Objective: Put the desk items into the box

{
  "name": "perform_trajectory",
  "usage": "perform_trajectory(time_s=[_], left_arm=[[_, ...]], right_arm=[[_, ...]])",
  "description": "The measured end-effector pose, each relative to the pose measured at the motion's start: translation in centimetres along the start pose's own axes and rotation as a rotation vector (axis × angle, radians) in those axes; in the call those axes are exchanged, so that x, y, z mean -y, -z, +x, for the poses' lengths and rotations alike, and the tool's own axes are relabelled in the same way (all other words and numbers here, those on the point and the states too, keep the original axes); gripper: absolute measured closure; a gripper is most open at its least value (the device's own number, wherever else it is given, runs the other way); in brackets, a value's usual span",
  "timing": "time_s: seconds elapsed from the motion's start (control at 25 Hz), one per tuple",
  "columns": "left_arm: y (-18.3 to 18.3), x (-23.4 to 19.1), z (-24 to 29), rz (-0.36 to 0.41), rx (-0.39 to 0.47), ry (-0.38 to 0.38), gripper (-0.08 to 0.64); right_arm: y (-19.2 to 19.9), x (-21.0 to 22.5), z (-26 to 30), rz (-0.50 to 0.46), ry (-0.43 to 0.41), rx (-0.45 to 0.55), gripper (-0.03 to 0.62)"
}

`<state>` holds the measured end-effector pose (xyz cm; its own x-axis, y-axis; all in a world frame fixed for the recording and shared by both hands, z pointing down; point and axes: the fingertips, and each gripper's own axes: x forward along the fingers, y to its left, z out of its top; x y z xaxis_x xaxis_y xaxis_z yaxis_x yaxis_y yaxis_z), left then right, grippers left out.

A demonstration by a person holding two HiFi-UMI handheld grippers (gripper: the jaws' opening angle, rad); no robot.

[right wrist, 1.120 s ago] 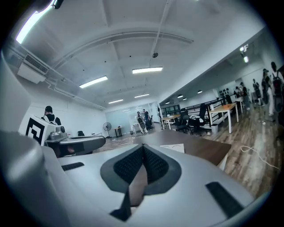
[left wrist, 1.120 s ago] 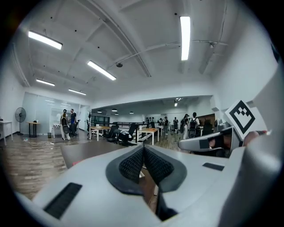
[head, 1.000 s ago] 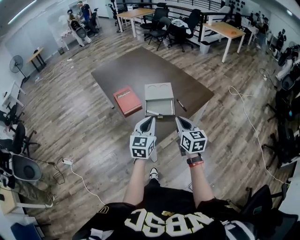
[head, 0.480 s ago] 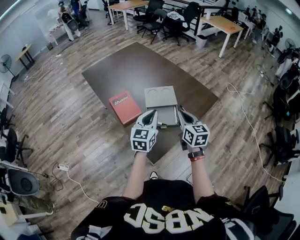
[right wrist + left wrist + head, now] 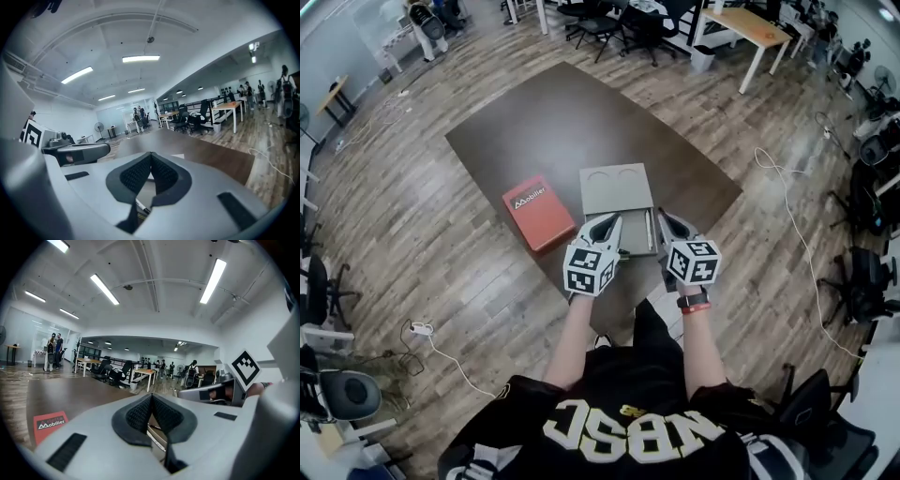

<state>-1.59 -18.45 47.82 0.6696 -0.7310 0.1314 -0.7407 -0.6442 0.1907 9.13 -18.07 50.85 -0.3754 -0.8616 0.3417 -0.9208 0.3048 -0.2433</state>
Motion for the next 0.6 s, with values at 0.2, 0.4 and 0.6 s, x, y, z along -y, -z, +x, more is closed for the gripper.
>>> perform_trajectory(time_s=[0.2,0.4,0.6], left_arm=[[1.4,-0.1,4.3,-0.004,-0.053,0.029,0.545],[3.3,0.3,7.9,-0.02,-0.112,0.049,0.545],[5.9,0.7,11.0,-0.031,-0.185,0.074,0.543]], right_arm=[[1.5,3.9,3.0,0.032,0.019,-0.084,0.586],[4.9,6.7,4.9,0.074,0.022,-0.179,0.586],[7.9,9.2,6.6,0.088,0.025,-0.274,0.563]])
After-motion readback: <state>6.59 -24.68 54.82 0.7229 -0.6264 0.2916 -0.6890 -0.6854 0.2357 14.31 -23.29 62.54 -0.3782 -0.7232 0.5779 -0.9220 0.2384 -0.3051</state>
